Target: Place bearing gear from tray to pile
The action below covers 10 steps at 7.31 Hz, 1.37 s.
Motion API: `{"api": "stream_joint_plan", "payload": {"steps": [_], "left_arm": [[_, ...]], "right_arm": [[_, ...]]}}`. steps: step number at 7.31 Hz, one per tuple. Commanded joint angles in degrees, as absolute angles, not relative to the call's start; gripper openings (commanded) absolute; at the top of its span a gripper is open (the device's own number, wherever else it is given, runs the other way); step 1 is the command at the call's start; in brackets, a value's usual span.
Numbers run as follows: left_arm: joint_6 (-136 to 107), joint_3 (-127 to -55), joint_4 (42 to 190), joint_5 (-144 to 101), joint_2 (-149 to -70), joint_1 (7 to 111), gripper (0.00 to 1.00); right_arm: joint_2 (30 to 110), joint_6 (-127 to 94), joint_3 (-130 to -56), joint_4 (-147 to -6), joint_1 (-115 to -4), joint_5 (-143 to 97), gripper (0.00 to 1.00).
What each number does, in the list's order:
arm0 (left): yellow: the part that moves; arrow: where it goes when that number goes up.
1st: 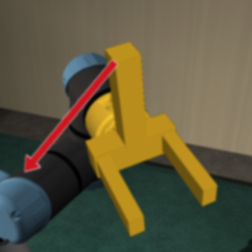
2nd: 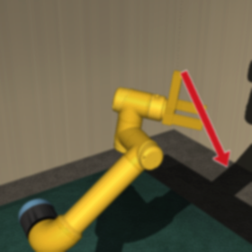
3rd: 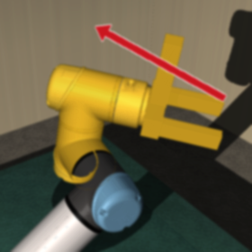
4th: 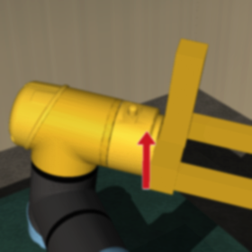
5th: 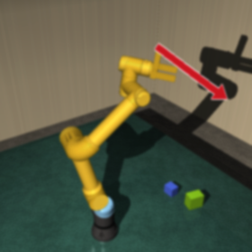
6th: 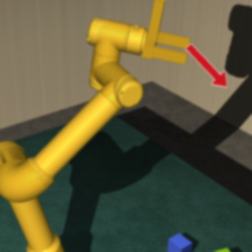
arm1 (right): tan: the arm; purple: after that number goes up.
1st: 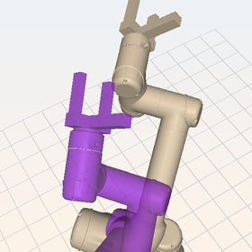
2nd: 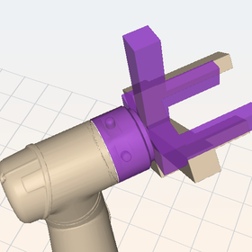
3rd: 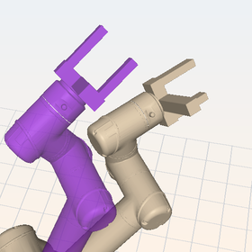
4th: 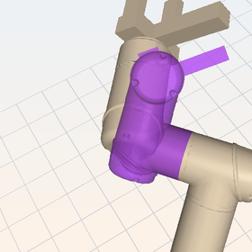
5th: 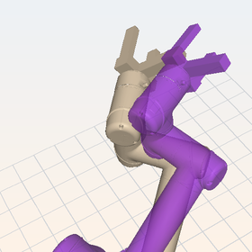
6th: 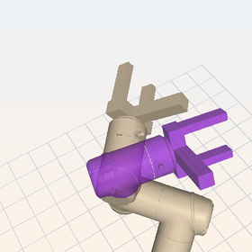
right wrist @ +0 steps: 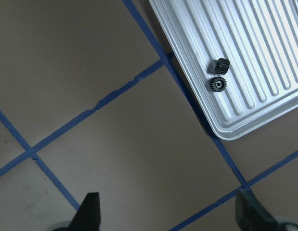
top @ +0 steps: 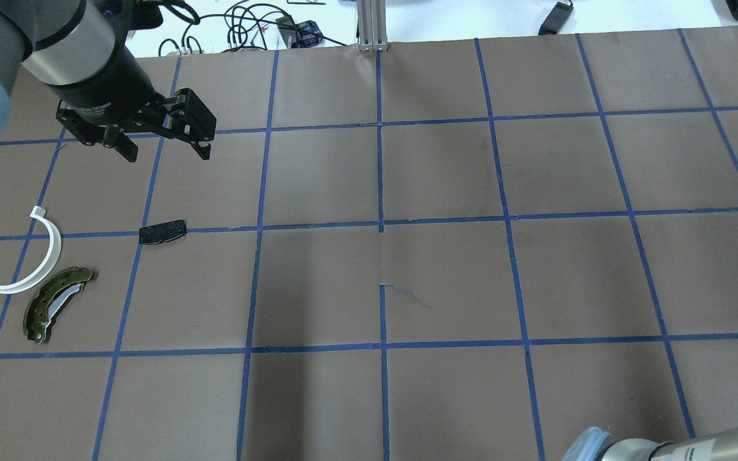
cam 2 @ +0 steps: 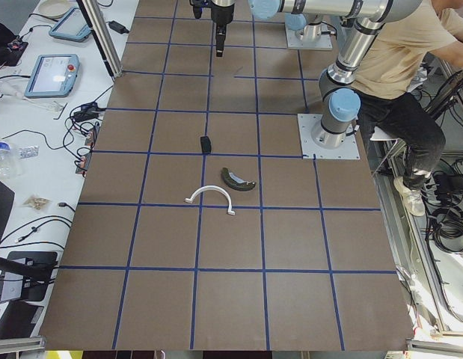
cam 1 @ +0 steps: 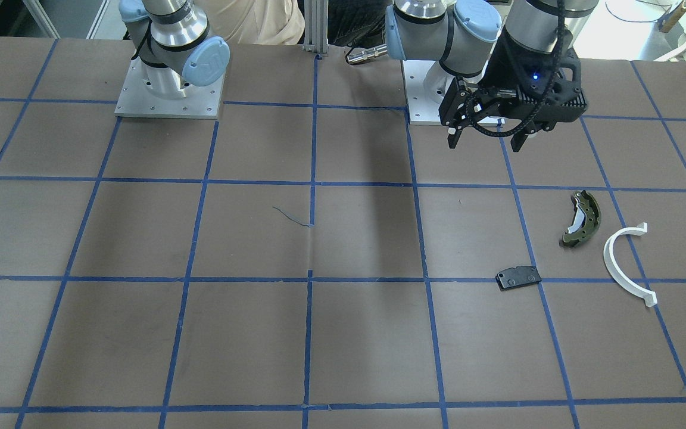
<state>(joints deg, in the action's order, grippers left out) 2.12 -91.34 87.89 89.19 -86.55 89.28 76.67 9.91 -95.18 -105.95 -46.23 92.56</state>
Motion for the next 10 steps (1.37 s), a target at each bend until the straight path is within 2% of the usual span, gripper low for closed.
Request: {"api": "stream_joint_plan", "payload": {"steps": [1, 2, 5, 7, 9, 10], "left_arm": [[2.11, -90.62, 87.89, 89.12, -87.09, 89.30, 1.00], [2.11, -90.96, 87.89, 89.21, -87.19, 89.47, 1.00], [2.11, -90.54, 87.89, 89.12, -87.26, 89.21, 1.00], [2.20, -91.32, 87.98, 89.03, -85.96, 89.21, 1.00], [2.11, -91.31, 87.89, 89.21, -86.93, 89.30, 1.00], [2.20, -91.67, 87.89, 89.21, -86.14, 89.38, 1.00]], "right_arm": [[71.74, 12.12, -95.19, -109.07, -41.51, 92.20, 1.00], [69.46, 12.39, -95.10, -109.16, -40.27, 92.20, 1.00], [63.83, 12.48, -94.75, -123.45, -40.08, 93.07, 0.99], [61.36, 12.75, -94.75, -126.38, -40.08, 95.01, 0.97], [60.03, 12.13, -94.83, -128.23, -40.08, 94.92, 0.82], [59.94, 11.95, -94.83, -128.23, -40.08, 94.83, 0.82]]}}
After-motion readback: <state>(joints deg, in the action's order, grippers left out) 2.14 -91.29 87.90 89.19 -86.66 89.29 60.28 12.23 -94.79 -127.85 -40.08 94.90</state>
